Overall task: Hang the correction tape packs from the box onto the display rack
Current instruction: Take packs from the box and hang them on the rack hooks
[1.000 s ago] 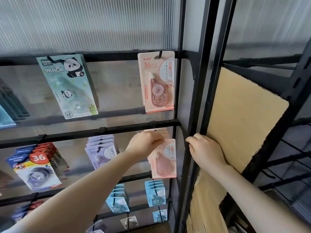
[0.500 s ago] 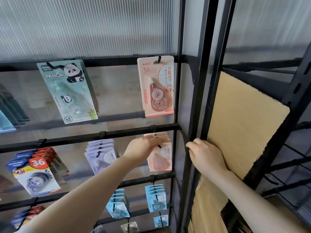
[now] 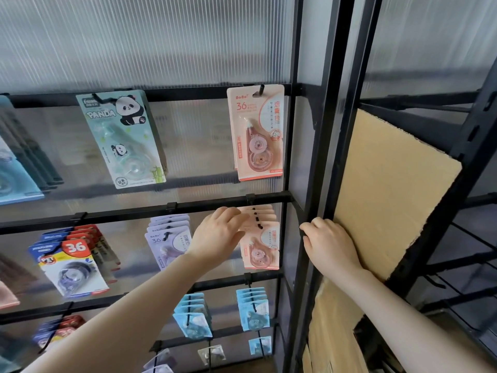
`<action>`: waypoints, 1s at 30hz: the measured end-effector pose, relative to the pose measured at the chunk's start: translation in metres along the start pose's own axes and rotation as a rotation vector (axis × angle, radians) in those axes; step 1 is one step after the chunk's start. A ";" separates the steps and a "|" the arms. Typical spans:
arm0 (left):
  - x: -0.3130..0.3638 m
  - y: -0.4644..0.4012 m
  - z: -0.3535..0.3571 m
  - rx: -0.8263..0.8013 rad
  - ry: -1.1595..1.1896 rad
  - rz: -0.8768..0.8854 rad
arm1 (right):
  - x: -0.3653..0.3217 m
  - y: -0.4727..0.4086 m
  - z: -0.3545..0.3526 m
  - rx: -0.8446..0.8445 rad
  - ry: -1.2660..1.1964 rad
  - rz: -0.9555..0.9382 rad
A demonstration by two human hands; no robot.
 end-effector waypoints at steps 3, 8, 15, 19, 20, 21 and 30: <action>-0.005 0.016 -0.007 -0.018 -0.031 -0.016 | -0.008 0.004 0.005 -0.040 -0.003 -0.008; -0.019 0.045 -0.026 -0.026 -0.078 -0.062 | -0.036 0.007 0.009 -0.115 -0.042 -0.034; -0.059 0.106 -0.053 -0.033 -0.166 -0.141 | -0.099 0.012 0.021 -0.138 -0.130 -0.077; -0.086 0.147 -0.069 0.000 -0.136 -0.154 | -0.149 0.016 0.025 -0.126 -0.068 -0.116; -0.093 0.160 -0.073 0.012 -0.128 -0.154 | -0.163 0.017 0.026 -0.133 -0.042 -0.128; -0.101 0.174 -0.075 0.021 -0.116 -0.155 | -0.178 0.019 0.029 -0.141 -0.027 -0.138; -0.173 0.303 -0.076 -0.041 -0.019 -0.207 | -0.299 0.059 0.076 -0.264 0.035 -0.118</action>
Point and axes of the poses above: each hand's wrist, its own y-axis away from the middle knuckle, its own z-axis out of the palm, x = y × z, the point moved 1 cm from there along -y, towards the middle knuckle, and after that the axes turned 3 degrees about z, right-handed, at the moved point
